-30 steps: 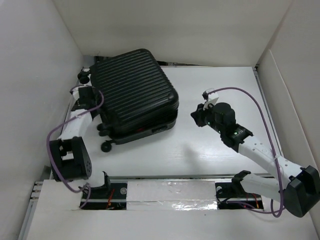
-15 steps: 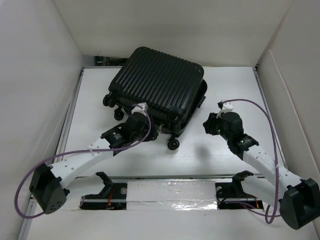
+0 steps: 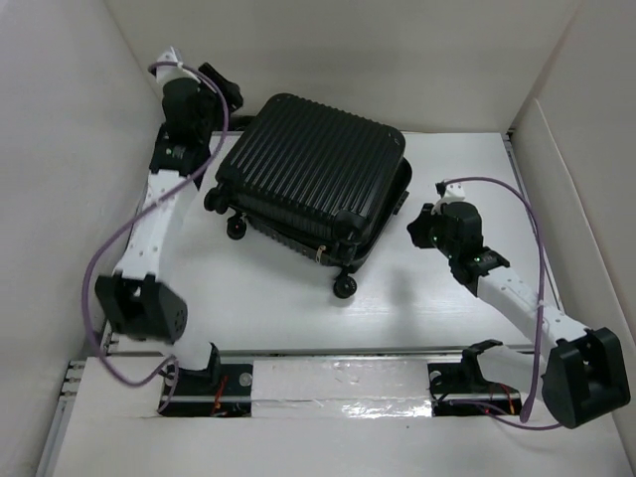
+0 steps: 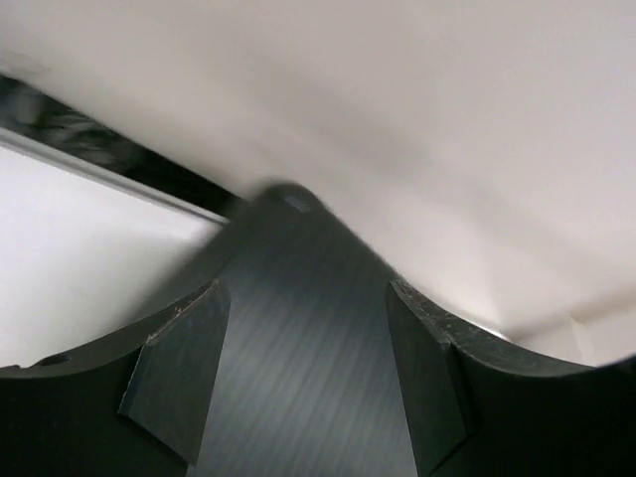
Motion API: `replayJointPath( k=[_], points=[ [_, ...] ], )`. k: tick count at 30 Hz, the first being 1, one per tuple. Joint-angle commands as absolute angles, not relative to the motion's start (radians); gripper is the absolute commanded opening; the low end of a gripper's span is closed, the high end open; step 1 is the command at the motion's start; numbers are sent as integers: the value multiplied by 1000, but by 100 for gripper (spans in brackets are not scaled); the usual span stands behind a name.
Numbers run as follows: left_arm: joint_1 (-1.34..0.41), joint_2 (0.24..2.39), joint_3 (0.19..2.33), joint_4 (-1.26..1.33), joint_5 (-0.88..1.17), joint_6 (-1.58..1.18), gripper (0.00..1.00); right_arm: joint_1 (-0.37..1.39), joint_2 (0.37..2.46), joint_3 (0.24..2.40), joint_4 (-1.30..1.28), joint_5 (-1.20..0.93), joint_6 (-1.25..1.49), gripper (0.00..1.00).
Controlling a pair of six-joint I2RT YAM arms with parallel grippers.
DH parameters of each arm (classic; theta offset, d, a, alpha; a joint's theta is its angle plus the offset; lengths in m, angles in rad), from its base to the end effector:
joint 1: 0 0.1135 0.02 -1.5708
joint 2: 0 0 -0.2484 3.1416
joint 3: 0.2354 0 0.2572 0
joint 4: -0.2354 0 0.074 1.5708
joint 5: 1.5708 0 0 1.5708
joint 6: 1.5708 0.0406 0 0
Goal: Pack the luggage
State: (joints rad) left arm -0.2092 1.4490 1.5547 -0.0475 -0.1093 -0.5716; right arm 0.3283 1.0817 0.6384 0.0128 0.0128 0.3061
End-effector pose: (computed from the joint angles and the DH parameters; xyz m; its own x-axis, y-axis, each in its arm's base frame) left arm 0.3397 -0.0676 0.4528 -0.0062 -0.5484 -0.8362 0.1148 0.8303 -0.5454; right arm 0.2454 0.0830 0.2319 -0.4705 0.1581 -0.8681 -0.1779 0.9466 0.2688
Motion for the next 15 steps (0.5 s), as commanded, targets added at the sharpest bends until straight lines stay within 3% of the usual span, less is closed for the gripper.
replayJointPath(
  k=[1, 8, 15],
  points=[
    [-41, 1662, 1727, -152, -52, -514, 61, 325, 1126, 693, 96, 24, 295, 16],
    [143, 2009, 2005, -322, 90, -476, 59, 295, 1322, 820, 89, 32, 305, 30],
    [86, 2233, 2152, -373, 135, -433, 58, 255, 1512, 965, 95, 54, 313, 35]
  ],
)
